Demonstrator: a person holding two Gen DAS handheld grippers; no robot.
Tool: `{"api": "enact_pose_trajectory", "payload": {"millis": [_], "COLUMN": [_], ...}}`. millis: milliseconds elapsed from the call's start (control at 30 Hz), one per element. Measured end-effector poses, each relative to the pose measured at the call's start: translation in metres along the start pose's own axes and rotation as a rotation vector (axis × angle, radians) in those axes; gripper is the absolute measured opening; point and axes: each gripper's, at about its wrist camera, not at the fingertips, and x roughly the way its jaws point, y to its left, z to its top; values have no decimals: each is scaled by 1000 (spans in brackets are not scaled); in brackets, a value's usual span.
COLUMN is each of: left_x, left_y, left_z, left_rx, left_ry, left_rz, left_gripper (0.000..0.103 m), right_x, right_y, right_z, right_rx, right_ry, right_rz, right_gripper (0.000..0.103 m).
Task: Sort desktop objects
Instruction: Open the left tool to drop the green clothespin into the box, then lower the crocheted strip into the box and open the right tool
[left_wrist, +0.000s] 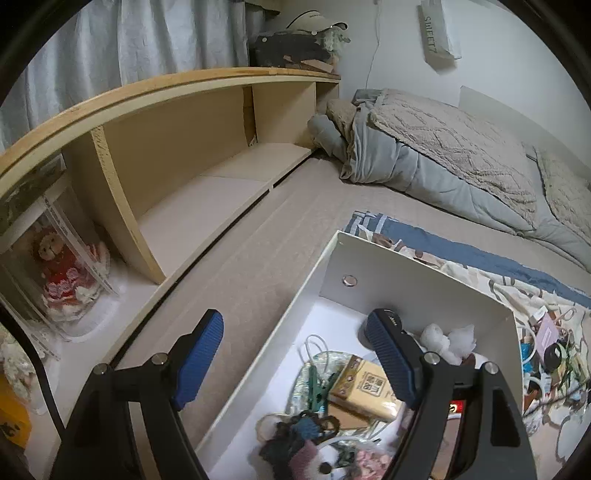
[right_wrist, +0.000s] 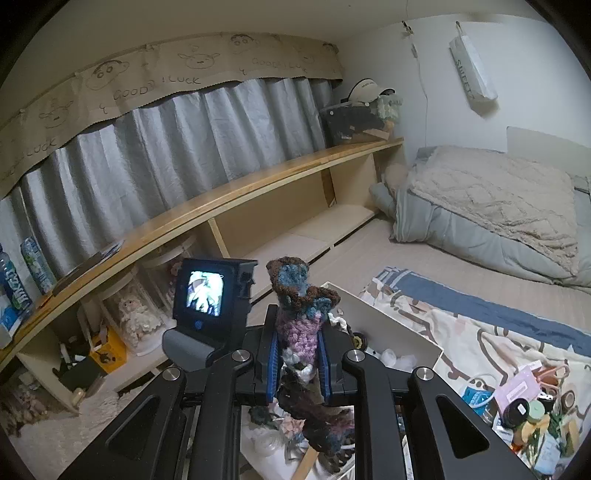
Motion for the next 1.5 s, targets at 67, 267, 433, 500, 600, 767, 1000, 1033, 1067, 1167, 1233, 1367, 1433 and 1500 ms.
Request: {"api": "enact_pose_trajectory", "payload": {"millis": [67, 267, 433, 500, 600, 767, 1000, 1033, 1067, 1167, 1233, 1367, 1433, 1500], "left_x": [-5, -22, -34, -39, -48, -63, -80, -81, -82, -86, -87, -88, -87, -86], "left_y": [4, 11, 14, 13, 12, 16, 27, 29, 31, 39, 43, 49, 52, 53], "left_z": [-2, -6, -11, -12, -14, -15, -17, -17, -17, -17, -17, -16, -15, -14], "left_rx": [14, 30, 22, 35, 56, 58, 64, 64, 63, 51, 38, 25, 16, 10], "left_ry": [-11, -44, -59, -69, -88, -117, -152, -155, -160, -168, -172, -174, -175, -174], "left_rz": [-2, -42, -115, -133, -154, -190, -221, -221, -223, -232, -239, -245, -247, -251], "left_gripper": [81, 81, 81, 81, 81, 81, 81, 81, 81, 81, 81, 81, 81, 81], "right_x": [4, 20, 35, 41, 50, 69, 104, 111, 116, 133, 147, 174, 186, 199], "right_y": [0, 0, 0, 2, 4, 9, 11, 10, 10, 8, 6, 1, -1, -3], "right_z": [2, 5, 11, 13, 17, 24, 28, 27, 27, 22, 17, 8, 2, -5], "right_rx": [2, 7, 12, 6, -5, -23, -43, -45, -43, -47, -50, -75, -100, -120], "right_ry": [0, 6, 7, 5, -2, -21, -6, 1, 8, 18, 44, 97, 125, 162], "right_rz": [1, -7, -9, -13, -16, -10, 22, 30, 36, 54, 61, 84, 78, 68], "right_gripper": [18, 18, 18, 18, 18, 18, 18, 18, 18, 18, 18, 18, 18, 18]}}
